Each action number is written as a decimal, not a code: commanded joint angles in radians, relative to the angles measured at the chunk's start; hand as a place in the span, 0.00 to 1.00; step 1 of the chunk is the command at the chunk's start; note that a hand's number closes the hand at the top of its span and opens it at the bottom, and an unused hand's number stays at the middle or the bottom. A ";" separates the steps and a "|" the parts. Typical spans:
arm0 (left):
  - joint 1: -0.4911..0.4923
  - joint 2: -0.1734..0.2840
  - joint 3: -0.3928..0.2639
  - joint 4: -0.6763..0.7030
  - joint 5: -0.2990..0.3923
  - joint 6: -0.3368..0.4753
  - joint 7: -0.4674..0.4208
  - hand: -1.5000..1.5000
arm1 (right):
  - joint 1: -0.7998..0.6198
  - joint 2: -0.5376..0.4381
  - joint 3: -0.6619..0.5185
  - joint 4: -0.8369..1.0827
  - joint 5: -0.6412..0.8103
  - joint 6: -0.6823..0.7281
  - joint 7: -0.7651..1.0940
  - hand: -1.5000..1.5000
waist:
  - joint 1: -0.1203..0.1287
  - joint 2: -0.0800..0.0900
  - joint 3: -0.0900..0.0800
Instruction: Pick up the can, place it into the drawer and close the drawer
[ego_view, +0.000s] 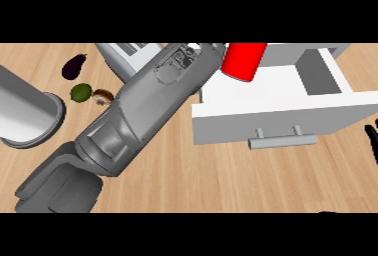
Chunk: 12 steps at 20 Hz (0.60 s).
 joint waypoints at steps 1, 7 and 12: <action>-0.033 0.000 -0.039 0.055 0.034 0.026 -0.029 1.00 | -0.013 0.018 0.035 0.005 0.040 -0.014 -0.007 0.00 | -0.014 0.005 0.000; 0.032 0.000 -0.112 0.080 0.069 0.058 -0.111 1.00 | -0.060 -0.015 0.007 0.050 0.007 0.004 -0.018 0.00 | -0.032 0.012 0.001; 0.013 0.000 -0.153 0.116 0.086 0.067 -0.106 1.00 | -0.070 -0.013 0.005 0.032 0.004 -0.008 0.001 0.00 | -0.043 0.013 0.001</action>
